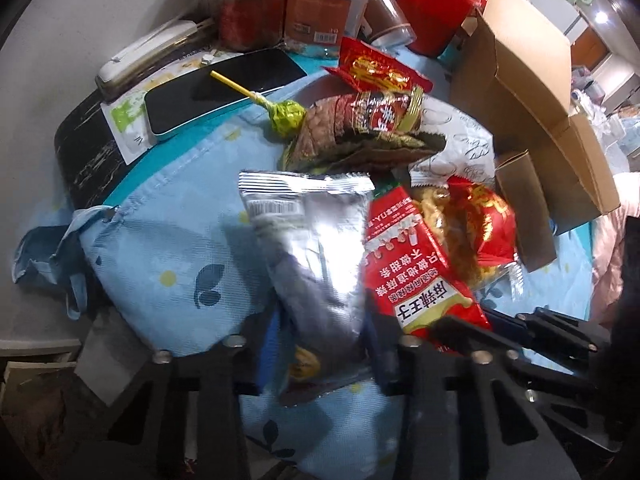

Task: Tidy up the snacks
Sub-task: 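Grasp the silver chip bag with the left gripper while the right gripper reaches for the red sauce packet, then close the right gripper on the red sauce packet and lift it, then carry the silver bag with the left gripper while the right carries the red packet to the cardboard box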

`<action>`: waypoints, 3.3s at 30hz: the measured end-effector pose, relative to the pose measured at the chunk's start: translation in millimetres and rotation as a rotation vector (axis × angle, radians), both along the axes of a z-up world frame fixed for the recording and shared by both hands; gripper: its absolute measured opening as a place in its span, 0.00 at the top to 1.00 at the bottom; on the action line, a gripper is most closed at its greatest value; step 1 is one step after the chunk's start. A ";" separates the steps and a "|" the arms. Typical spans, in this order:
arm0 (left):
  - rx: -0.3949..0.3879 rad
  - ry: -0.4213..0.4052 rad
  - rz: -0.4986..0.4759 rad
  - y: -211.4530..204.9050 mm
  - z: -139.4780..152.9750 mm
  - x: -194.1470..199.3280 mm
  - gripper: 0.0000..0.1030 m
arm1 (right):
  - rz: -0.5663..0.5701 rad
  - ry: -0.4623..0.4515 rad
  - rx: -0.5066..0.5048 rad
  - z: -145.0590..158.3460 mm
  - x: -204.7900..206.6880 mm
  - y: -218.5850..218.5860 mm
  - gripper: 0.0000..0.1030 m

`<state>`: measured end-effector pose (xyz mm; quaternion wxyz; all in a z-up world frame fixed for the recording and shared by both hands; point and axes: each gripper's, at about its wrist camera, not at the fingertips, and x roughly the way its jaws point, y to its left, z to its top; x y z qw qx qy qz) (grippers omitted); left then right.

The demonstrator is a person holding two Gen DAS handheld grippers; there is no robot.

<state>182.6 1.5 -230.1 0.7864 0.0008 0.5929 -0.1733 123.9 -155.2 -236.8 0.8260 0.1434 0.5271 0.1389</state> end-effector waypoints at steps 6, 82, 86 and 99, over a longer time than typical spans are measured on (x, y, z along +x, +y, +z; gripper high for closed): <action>0.005 0.007 -0.003 -1.8 2.1 -10.1 0.70 | 0.010 0.000 0.004 3.3 -13.2 -1.5 0.95; 0.065 0.010 0.023 -58.6 25.9 -126.2 0.72 | 0.186 0.005 -0.284 26.6 -114.4 -32.5 0.58; 0.063 -0.025 0.007 -62.7 47.7 -139.2 0.72 | 0.164 -0.013 -0.273 46.2 -120.6 -35.5 0.58; 0.022 -0.137 0.014 -70.1 109.7 -159.6 0.72 | 0.087 -0.100 -0.220 101.8 -143.9 -48.5 0.58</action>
